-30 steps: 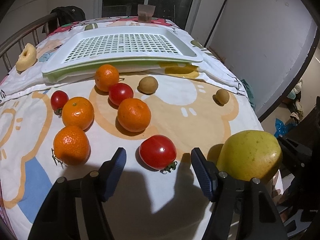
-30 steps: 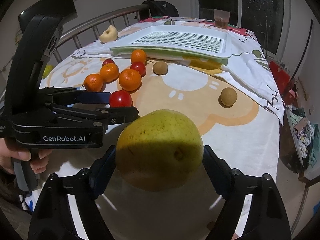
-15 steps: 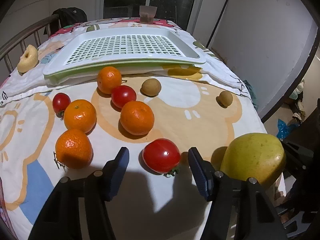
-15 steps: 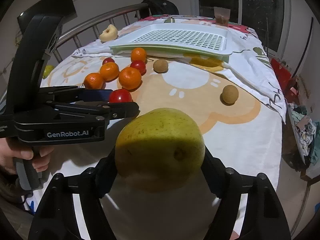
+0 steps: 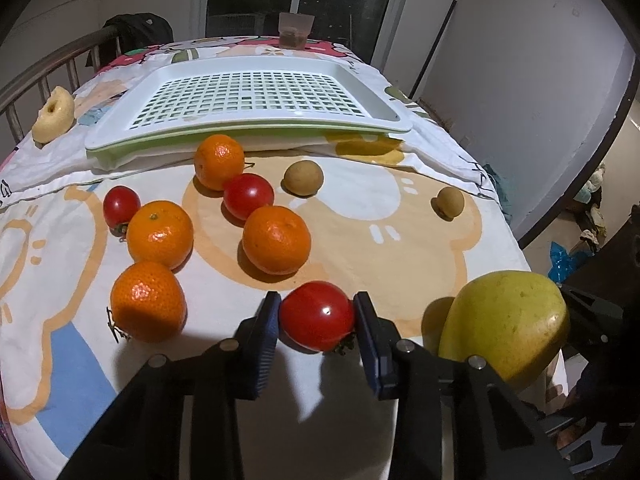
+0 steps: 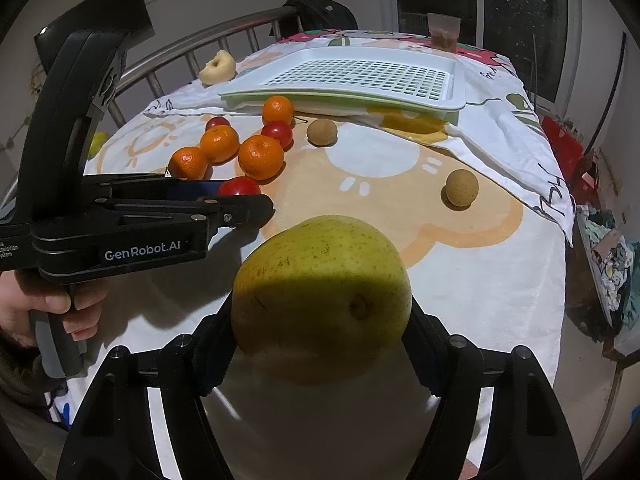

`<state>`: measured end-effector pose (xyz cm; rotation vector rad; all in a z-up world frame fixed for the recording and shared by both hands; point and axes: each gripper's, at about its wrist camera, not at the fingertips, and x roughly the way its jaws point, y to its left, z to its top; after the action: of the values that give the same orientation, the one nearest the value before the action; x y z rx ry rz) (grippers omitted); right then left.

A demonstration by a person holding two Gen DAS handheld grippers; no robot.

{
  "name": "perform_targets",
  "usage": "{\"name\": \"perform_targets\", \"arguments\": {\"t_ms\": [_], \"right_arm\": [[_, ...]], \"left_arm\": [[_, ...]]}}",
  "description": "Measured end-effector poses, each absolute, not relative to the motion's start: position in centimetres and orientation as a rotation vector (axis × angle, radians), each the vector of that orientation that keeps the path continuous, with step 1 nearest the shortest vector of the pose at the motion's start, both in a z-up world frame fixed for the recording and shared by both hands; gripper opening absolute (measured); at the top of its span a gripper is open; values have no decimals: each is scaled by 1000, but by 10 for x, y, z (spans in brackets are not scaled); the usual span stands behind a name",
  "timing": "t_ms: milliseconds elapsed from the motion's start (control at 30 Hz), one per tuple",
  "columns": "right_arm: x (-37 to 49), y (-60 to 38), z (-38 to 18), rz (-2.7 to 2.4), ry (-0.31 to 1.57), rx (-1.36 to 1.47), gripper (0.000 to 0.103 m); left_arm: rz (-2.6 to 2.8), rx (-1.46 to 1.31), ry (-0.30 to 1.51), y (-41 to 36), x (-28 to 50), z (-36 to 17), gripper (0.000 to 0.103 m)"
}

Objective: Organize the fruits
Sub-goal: 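Close the left gripper on the red cherry tomato while the right gripper holds the pear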

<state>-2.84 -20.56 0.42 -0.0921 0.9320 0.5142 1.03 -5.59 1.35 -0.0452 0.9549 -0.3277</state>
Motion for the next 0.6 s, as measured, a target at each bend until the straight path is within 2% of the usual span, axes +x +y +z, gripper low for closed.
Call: {"name": "perform_targets", "arguments": {"t_ms": [600], "right_arm": [[-23, -210, 5, 513, 961, -38, 72]], "left_arm": [[-373, -80, 932, -52, -2, 28, 39]]}}
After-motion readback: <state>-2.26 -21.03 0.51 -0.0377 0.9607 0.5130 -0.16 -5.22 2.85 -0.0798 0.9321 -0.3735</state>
